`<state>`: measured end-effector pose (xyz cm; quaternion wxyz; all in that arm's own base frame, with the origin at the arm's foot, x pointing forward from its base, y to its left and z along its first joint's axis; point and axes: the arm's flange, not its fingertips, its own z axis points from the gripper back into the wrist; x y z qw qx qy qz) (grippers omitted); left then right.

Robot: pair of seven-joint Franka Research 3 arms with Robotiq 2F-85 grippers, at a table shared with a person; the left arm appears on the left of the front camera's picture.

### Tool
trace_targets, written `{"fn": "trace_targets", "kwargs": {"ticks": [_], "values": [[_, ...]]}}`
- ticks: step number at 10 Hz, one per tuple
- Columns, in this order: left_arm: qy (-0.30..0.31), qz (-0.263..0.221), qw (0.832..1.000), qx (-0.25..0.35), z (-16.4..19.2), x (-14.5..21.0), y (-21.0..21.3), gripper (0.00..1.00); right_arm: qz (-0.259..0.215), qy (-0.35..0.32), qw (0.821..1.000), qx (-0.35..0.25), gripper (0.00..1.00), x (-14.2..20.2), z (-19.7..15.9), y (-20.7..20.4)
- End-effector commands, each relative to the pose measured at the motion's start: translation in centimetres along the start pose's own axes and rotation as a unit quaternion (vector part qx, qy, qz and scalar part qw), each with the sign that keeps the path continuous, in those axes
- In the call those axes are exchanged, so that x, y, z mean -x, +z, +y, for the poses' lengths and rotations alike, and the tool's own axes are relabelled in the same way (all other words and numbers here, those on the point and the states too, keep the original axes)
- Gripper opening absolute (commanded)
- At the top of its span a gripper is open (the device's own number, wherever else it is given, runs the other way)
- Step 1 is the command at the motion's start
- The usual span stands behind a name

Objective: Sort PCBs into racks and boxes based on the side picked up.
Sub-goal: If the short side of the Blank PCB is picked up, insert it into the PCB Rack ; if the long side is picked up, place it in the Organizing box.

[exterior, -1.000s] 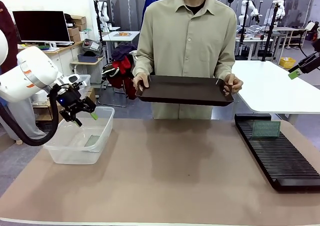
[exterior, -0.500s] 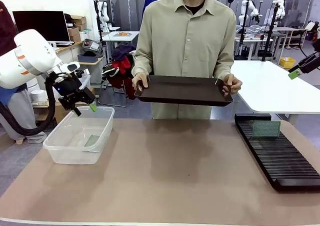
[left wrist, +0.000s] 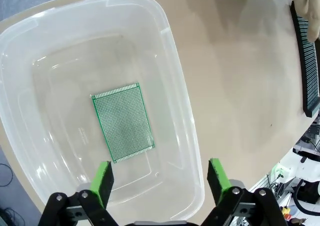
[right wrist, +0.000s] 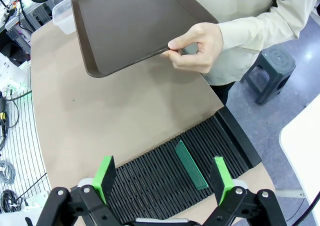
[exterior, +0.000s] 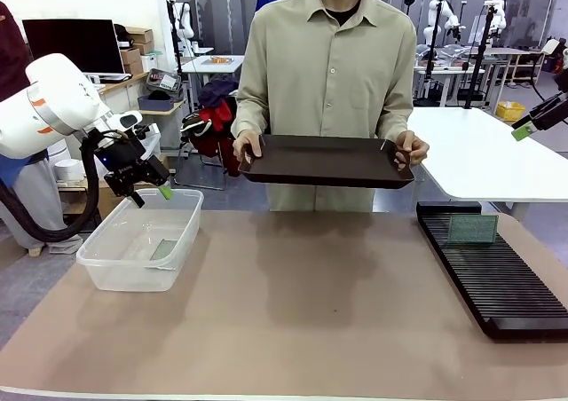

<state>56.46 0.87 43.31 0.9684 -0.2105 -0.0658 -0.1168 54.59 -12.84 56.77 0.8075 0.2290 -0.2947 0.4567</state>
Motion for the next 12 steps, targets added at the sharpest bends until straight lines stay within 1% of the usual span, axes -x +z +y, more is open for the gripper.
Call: {"fn": "trace_targets", "kwargs": {"ticks": [1, 3, 4, 6, 7, 8, 9, 10, 12], "values": [[0.005, 0.000, 1.000, -0.003, 0.0, 0.1, 0.1, 1.00, 0.004, -0.004, 1.000, 0.000, 1.00, -0.1, 0.1, 0.0], [0.000, 0.000, 1.000, 0.000, 0.0, 0.0, 0.0, 1.00, 0.004, -0.004, 1.000, 0.000, 1.00, -0.1, 0.1, 0.0], [-0.062, 0.005, 0.998, -0.011, -0.3, 0.2, 1.9, 1.00, 0.004, -0.004, 1.000, 0.000, 1.00, -0.1, 0.1, 0.0], [-0.146, -0.005, 0.989, 0.007, -1.1, 0.8, 5.6, 1.00, 0.004, -0.004, 1.000, 0.000, 1.00, -0.1, 0.1, 0.0], [-0.193, -0.010, 0.981, 0.026, -1.7, 0.8, 7.2, 1.00, 0.004, -0.004, 1.000, 0.000, 1.00, -0.1, 0.1, 0.0], [-0.258, -0.023, 0.966, 0.021, -2.4, 1.2, 9.1, 1.00, 0.004, -0.004, 1.000, 0.000, 1.00, -0.1, 0.1, 0.0], [-0.295, -0.038, 0.955, 0.019, -3.3, 1.8, 10.1, 1.00, 0.004, -0.004, 1.000, 0.000, 1.00, -0.1, 0.1, 0.0], [-0.331, -0.070, 0.941, 0.007, -4.5, 2.2, 12.0, 1.00, 0.004, -0.004, 1.000, 0.000, 1.00, -0.1, 0.1, 0.0], [-0.389, -0.110, 0.915, 0.015, -6.3, 3.1, 14.8, 1.00, 0.004, -0.004, 1.000, 0.000, 1.00, -0.1, 0.1, 0.0]]}}
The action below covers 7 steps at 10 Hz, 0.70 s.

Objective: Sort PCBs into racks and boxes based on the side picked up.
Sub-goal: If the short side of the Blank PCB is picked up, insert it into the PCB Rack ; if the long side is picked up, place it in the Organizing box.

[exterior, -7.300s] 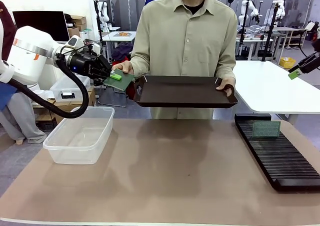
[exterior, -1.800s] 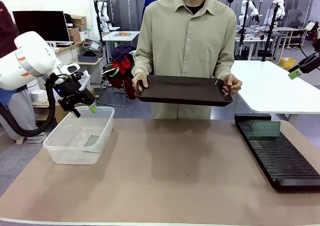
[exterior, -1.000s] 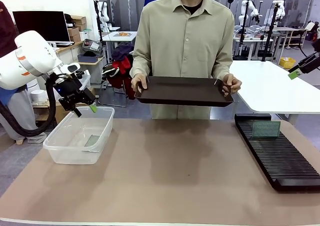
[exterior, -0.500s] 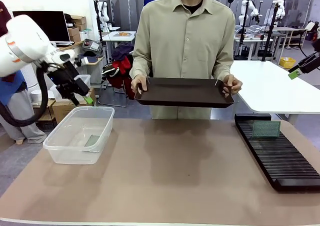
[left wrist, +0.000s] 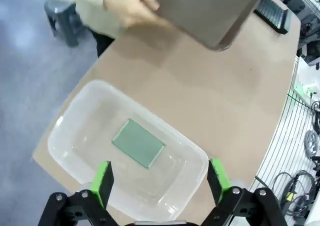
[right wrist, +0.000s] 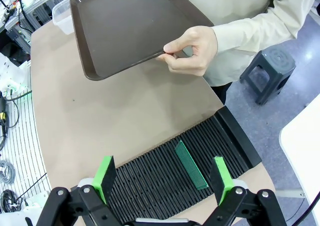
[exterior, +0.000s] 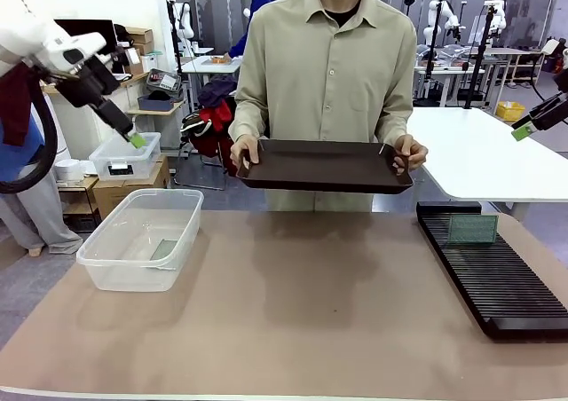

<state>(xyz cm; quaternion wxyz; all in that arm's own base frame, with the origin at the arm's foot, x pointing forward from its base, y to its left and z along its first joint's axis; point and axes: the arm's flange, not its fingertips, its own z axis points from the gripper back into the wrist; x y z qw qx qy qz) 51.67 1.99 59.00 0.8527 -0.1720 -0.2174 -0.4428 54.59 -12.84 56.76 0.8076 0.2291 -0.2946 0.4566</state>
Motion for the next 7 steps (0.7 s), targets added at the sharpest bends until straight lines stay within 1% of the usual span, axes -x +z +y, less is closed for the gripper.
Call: {"fn": "trace_targets", "kwargs": {"ticks": [1, 3, 5, 6, 7], "values": [[-0.045, -0.066, 0.997, 0.019, -1.5, 0.6, 1.1, 1.00, 0.004, -0.004, 1.000, 0.000, 1.00, -0.1, 0.1, 0.0], [-0.072, -0.101, 0.991, 0.038, -2.7, 0.7, 3.0, 1.00, 0.004, -0.004, 1.000, 0.000, 1.00, -0.1, 0.1, 0.0], [-0.084, -0.112, 0.989, 0.055, -2.7, 1.2, 4.3, 1.00, 0.004, -0.004, 1.000, 0.000, 1.00, -0.1, 0.1, 0.0], [-0.071, -0.109, 0.990, 0.059, -2.8, 1.2, 4.8, 1.00, 0.004, -0.004, 1.000, 0.000, 1.00, -0.1, 0.1, 0.0], [-0.047, -0.096, 0.992, 0.070, -2.7, 1.1, 4.7, 1.00, 0.004, -0.004, 1.000, 0.000, 1.00, -0.1, 0.1, 0.0]]}}
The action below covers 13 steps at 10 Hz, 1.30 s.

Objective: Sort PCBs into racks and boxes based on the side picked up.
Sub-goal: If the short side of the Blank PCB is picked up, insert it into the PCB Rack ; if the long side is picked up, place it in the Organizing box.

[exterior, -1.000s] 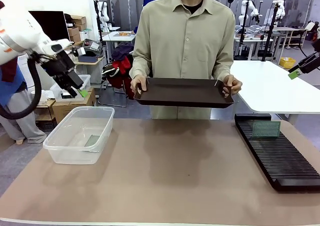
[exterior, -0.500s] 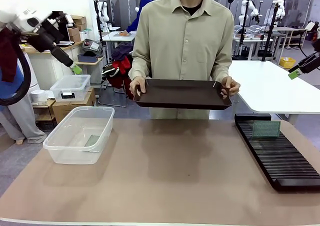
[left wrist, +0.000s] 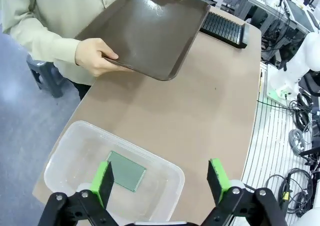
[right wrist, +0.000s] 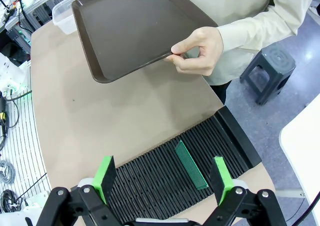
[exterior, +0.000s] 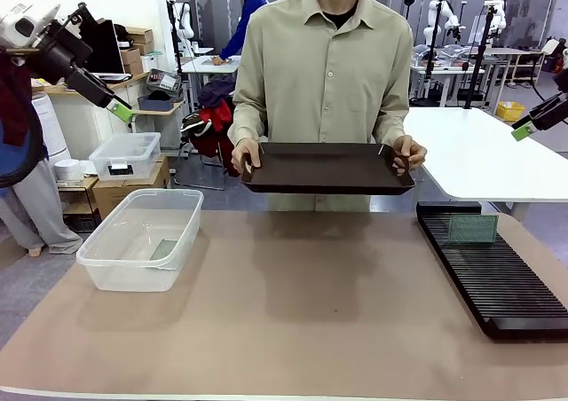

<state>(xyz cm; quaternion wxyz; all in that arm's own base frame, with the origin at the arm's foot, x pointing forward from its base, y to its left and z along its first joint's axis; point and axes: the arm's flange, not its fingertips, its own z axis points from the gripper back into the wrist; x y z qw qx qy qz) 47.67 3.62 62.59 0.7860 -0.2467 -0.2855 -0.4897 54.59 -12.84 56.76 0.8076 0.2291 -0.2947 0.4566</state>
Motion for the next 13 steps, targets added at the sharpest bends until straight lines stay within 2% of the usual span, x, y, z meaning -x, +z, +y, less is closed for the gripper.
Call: {"fn": "trace_targets", "kwargs": {"ticks": [1, 5, 7, 9, 13], "values": [[-0.008, -0.001, 1.000, -0.009, 0.0, -0.4, -0.1, 1.00, 0.004, -0.004, 1.000, 0.000, 1.00, -0.1, 0.1, 0.0], [-0.002, 0.000, 1.000, -0.002, 0.0, -0.2, 0.0, 1.00, 0.004, -0.004, 1.000, 0.000, 1.00, -0.1, 0.1, 0.0], [0.045, 0.009, 0.998, -0.031, -0.3, -1.0, 0.9, 1.00, 0.004, -0.004, 1.000, 0.000, 1.00, -0.1, 0.1, 0.0], [0.059, 0.014, 0.998, -0.015, -1.4, -2.0, 1.4, 1.00, 0.004, -0.004, 1.000, 0.000, 1.00, -0.1, 0.1, 0.0], [0.036, 0.031, 0.998, -0.030, -3.1, -3.3, 1.9, 1.00, 0.004, -0.004, 1.000, 0.000, 1.00, -0.1, 0.1, 0.0]]}}
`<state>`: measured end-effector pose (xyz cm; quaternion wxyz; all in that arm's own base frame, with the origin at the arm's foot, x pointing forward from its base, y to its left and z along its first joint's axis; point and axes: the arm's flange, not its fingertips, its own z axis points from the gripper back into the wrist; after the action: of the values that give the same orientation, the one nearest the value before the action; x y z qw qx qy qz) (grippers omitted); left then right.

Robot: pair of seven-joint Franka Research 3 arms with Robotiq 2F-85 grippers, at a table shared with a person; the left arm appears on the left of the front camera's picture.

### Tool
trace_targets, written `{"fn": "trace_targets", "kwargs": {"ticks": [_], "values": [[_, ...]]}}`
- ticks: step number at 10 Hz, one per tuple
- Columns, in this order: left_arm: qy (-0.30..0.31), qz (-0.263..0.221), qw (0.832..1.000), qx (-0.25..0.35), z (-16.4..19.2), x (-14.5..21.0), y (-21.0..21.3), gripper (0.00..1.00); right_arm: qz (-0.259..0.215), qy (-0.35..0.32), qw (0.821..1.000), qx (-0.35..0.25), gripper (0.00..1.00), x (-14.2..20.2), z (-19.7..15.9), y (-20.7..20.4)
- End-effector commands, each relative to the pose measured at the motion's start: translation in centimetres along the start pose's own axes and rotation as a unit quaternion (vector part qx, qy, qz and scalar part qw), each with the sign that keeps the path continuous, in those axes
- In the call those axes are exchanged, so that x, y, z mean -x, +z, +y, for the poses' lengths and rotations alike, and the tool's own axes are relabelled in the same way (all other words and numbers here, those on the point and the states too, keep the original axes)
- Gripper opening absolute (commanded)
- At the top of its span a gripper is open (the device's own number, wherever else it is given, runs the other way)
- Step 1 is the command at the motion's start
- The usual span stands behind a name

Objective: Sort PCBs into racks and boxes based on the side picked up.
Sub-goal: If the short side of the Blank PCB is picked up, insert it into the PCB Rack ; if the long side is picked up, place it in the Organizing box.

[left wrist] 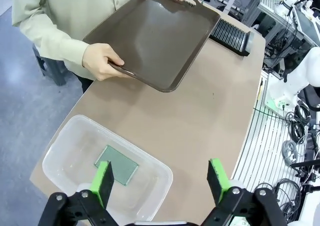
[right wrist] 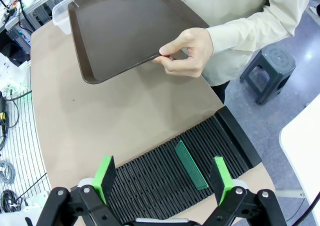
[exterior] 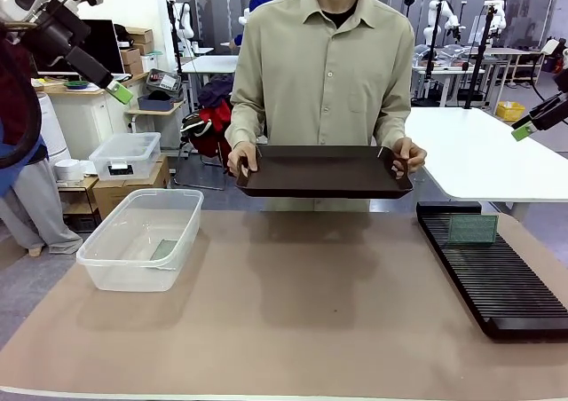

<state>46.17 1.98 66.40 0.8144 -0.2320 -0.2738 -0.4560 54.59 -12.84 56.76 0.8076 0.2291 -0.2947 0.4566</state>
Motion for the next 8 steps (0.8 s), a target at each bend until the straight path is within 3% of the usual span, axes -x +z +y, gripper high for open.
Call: {"fn": "trace_targets", "kwargs": {"ticks": [1, 8], "values": [[-0.015, 0.018, 1.000, -0.016, -0.96, -0.30, 0.07, 1.00, 0.004, -0.004, 1.000, 0.000, 1.00, -0.12, 0.15, -0.01], [-0.007, 0.007, 1.000, -0.005, -0.41, -0.23, 0.17, 1.00, 0.004, -0.004, 1.000, 0.000, 1.00, -0.12, 0.15, -0.01]]}}
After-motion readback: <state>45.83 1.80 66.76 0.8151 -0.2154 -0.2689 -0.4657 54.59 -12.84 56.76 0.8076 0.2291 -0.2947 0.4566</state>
